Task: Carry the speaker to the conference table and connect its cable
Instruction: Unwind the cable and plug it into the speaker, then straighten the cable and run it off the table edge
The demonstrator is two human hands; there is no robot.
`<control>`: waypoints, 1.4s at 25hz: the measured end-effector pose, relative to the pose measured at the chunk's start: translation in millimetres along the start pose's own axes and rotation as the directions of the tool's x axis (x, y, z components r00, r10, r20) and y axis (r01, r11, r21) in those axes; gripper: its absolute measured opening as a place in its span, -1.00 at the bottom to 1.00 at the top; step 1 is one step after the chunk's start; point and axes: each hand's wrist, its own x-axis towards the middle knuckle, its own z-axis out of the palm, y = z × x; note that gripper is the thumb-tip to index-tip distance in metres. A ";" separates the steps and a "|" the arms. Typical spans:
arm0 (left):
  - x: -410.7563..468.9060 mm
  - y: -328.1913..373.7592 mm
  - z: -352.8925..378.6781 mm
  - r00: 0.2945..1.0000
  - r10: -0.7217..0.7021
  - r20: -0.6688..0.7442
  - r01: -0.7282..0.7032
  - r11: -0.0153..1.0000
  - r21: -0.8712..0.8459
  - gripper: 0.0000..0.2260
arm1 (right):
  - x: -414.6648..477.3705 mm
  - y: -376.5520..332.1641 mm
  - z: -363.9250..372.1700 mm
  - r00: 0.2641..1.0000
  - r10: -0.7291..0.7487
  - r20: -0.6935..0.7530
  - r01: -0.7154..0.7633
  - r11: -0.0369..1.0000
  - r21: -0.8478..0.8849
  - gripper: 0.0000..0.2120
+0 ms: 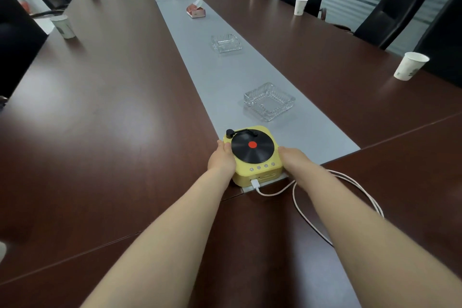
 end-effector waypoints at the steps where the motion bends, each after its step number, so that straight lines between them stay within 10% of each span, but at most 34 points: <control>1: -1.7 2.4 -3.6 1.000 -0.011 -0.001 0.011 1.000 -0.012 -0.60 | -0.3 -2.3 -6.5 0.998 0.067 0.022 -0.069 0.992 0.110 -0.72; 8: -61.3 10.8 -3.0 0.978 0.176 -0.110 -0.199 0.946 -0.257 -0.62 | -39.7 27.7 -85.8 1.000 -0.007 0.000 0.006 0.816 0.578 -0.55; 17: -115.4 16.8 46.0 0.981 0.195 0.025 -0.174 0.921 -0.350 -0.60 | -94.0 96.4 -139.9 0.974 -0.001 -0.228 0.100 0.900 0.424 -0.77; 24: -139.9 -3.0 124.5 0.959 0.168 0.229 -0.059 0.906 -0.419 -0.61 | -102.7 149.5 -122.6 0.879 0.018 -0.477 -0.028 1.000 -0.013 -0.67; 30: -151.5 -7.8 156.1 0.941 0.089 0.327 0.064 0.900 -0.431 -0.56 | -109.0 158.5 -104.4 0.890 0.018 -0.456 0.020 0.997 0.078 -0.81; 35: -168.8 5.3 152.9 0.900 0.030 0.436 0.224 0.825 -0.519 -0.59 | -126.2 153.2 -102.9 0.941 0.037 -0.337 0.143 0.858 0.493 -0.88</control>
